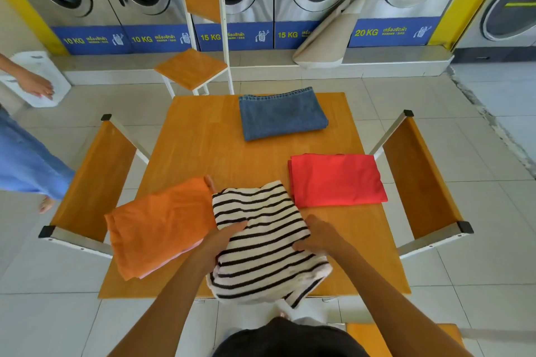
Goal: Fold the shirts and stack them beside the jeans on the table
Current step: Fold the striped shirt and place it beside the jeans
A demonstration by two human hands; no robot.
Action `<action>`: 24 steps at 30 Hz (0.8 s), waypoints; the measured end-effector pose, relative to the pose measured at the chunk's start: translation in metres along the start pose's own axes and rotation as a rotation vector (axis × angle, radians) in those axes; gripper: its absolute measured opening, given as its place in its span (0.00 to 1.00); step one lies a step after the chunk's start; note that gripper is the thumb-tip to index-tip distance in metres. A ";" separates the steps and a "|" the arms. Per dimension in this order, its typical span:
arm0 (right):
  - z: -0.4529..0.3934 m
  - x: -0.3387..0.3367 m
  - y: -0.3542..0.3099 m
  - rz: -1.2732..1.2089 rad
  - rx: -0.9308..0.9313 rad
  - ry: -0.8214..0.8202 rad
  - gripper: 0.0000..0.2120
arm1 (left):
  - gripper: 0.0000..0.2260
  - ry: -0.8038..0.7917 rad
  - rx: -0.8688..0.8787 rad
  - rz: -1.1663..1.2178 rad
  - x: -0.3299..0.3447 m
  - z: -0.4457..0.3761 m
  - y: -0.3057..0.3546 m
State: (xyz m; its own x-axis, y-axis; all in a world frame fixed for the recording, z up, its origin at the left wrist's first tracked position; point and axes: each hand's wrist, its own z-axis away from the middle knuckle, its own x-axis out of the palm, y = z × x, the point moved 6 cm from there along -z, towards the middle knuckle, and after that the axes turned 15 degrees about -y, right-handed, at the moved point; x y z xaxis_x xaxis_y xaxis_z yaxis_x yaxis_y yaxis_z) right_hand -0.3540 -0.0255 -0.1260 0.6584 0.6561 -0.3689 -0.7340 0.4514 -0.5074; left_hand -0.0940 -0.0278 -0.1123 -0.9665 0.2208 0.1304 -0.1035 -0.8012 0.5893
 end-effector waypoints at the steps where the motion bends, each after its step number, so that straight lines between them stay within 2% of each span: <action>1: 0.000 -0.001 0.002 -0.005 0.007 -0.019 0.32 | 0.40 -0.058 -0.012 -0.013 0.005 0.000 0.000; 3: 0.000 -0.006 0.001 -0.096 -0.029 0.030 0.31 | 0.41 -0.096 0.009 -0.030 0.009 -0.001 0.000; 7: -0.010 -0.011 -0.003 -0.375 -0.084 0.042 0.40 | 0.36 -0.044 0.089 -0.026 0.011 0.003 0.014; 10: -0.008 -0.011 -0.016 -0.425 -0.077 -0.056 0.34 | 0.33 -0.055 0.129 -0.063 0.013 0.007 0.031; 12: -0.005 -0.010 -0.026 -0.417 -0.079 -0.149 0.26 | 0.33 -0.083 0.169 -0.058 0.011 0.009 0.043; 15: -0.006 -0.017 -0.035 -0.480 -0.149 -0.146 0.16 | 0.33 -0.088 0.198 -0.047 0.004 0.014 0.056; 20: -0.006 -0.025 -0.033 -0.757 -0.222 -0.140 0.23 | 0.24 -0.147 0.175 -0.005 0.001 0.024 0.064; 24: -0.009 -0.021 -0.033 -0.862 -0.274 -0.193 0.23 | 0.29 -0.152 0.153 -0.008 -0.003 0.023 0.062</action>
State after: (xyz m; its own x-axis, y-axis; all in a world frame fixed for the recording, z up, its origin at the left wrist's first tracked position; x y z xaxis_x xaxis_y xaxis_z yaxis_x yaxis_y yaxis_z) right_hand -0.3425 -0.0598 -0.1088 0.9015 0.2604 0.3456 0.0780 0.6878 -0.7217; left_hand -0.0924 -0.0650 -0.0578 -0.9182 0.3171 0.2373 -0.0626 -0.7079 0.7035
